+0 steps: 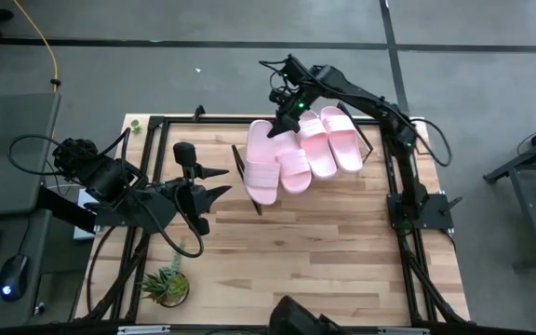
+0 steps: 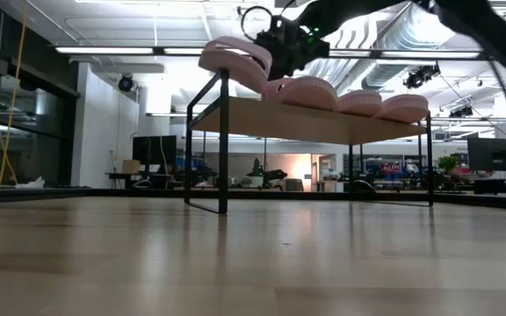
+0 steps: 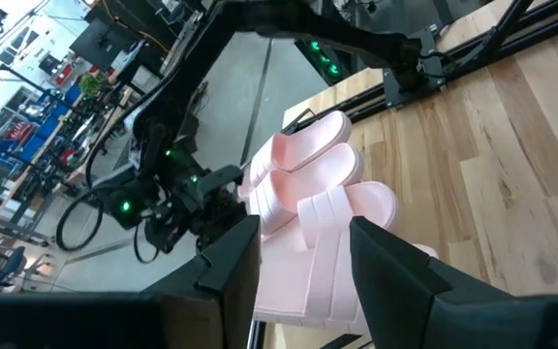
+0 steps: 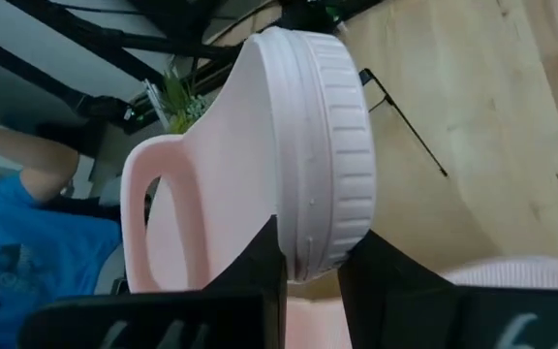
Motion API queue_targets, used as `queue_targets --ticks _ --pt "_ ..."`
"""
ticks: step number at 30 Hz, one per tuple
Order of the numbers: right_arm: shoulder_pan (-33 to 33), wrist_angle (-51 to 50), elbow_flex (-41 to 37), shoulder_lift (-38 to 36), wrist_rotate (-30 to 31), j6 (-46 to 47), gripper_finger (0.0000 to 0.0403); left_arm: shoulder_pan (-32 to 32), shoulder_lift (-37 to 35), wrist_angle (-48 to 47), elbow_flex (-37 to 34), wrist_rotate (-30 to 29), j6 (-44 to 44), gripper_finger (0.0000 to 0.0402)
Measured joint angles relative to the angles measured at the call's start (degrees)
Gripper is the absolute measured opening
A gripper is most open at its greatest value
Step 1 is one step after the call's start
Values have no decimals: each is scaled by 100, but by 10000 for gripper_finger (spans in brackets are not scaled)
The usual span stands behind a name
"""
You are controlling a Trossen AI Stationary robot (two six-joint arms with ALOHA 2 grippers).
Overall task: Pick and place slides into the shelf
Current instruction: Put the pink slide on the shelf
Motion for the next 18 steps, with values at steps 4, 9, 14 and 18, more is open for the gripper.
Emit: queue_targets --ticks 4,9,14,18 --pt "78 -1049 1158 582 -7 -475 39 1 0 -8 0 1 0 144" --pt "139 -1294 978 606 67 -723 39 0 0 -52 0 3 0 144" --pt "79 -1710 964 585 332 -1039 39 -1 0 -78 0 5 -47 144" --pt "87 -1497 964 579 390 -1165 39 -1 0 -81 0 7 -61 144"
